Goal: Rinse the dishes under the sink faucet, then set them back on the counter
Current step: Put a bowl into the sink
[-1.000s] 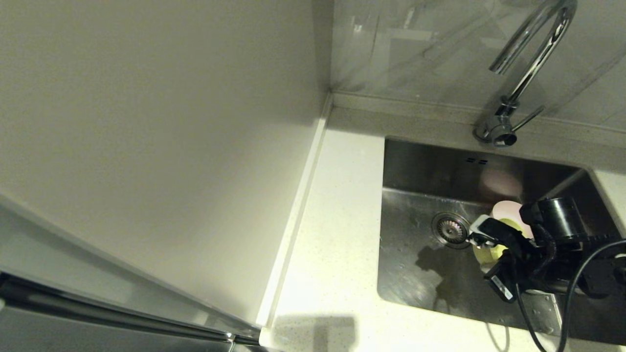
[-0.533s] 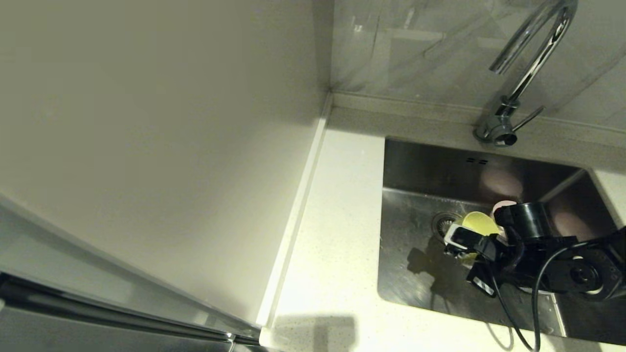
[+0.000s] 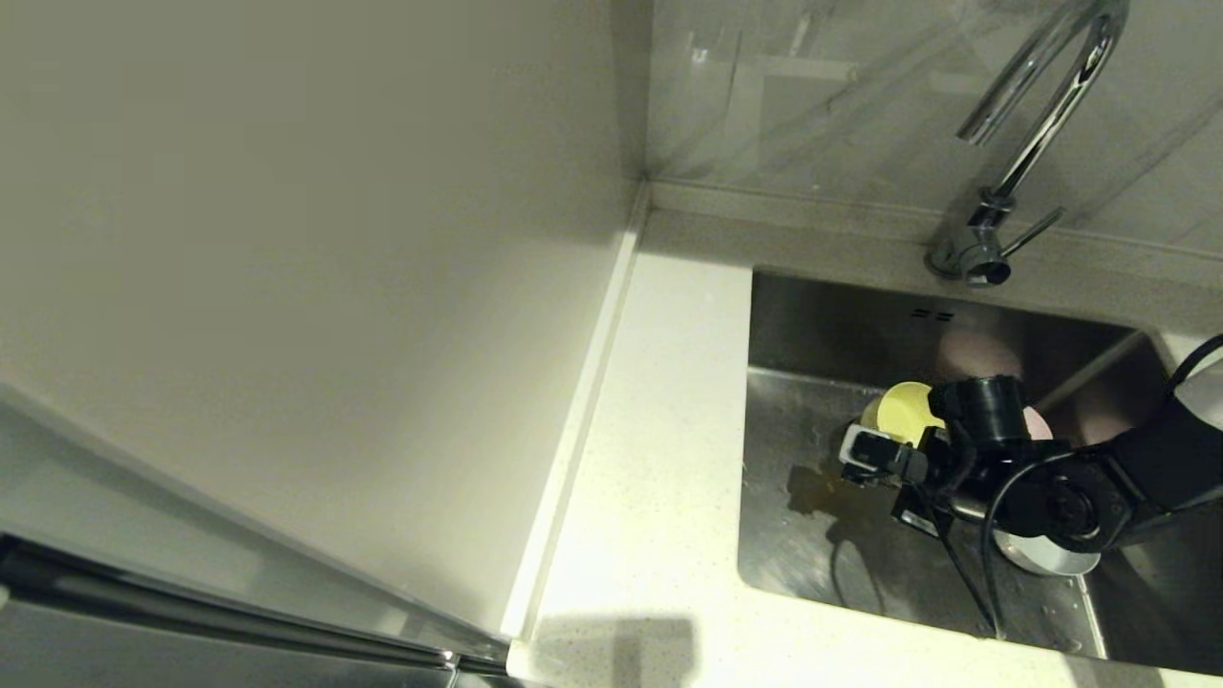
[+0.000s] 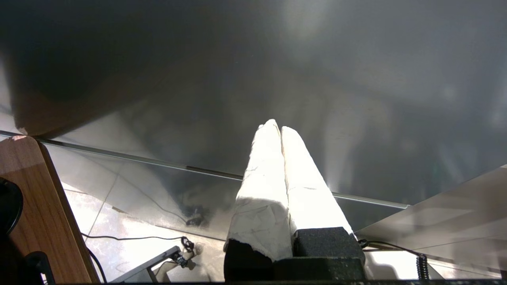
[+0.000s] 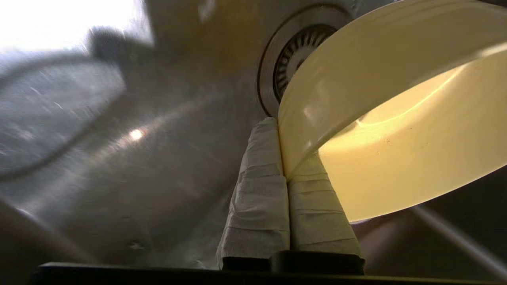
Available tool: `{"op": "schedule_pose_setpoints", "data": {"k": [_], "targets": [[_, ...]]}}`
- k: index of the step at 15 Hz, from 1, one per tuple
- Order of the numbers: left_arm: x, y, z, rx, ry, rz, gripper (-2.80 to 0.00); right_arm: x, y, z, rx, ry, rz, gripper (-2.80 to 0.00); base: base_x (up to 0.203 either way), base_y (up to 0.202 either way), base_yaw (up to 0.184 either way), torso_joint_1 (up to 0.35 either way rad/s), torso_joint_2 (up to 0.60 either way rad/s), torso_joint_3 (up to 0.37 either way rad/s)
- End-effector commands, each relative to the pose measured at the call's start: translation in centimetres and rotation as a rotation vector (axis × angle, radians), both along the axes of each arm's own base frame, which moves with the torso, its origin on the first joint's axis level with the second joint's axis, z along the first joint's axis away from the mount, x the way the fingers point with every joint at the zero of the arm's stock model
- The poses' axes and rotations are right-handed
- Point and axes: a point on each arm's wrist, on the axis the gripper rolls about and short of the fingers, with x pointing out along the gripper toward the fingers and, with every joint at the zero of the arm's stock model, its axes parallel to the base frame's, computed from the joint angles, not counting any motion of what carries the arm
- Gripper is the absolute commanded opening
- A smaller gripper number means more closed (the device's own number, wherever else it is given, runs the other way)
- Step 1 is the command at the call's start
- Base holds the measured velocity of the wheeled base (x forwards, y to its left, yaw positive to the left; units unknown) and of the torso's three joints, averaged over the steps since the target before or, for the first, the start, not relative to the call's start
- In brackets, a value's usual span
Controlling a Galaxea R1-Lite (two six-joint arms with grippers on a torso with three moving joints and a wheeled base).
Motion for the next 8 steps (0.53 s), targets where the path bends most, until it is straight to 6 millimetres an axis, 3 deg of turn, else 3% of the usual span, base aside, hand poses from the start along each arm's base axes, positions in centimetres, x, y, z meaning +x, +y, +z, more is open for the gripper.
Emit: {"op": "schedule_pose_setpoints", "data": {"k": [1,8], "targets": [[0.0,0.0,-0.1,0.0,0.003,0.0,-2.8,0.4,-0.7,-1.0,-0.056,0.035,0.017,-2.8,0.0,0.0,0.0,0.0,0.0,0.0],[0.0,0.0,-0.1,0.0,0.003,0.0,-2.8,1.2,-5.4,-1.4,-0.244,0.09,0.093,-2.8,0.0,0.0,0.0,0.0,0.0,0.0]]}}
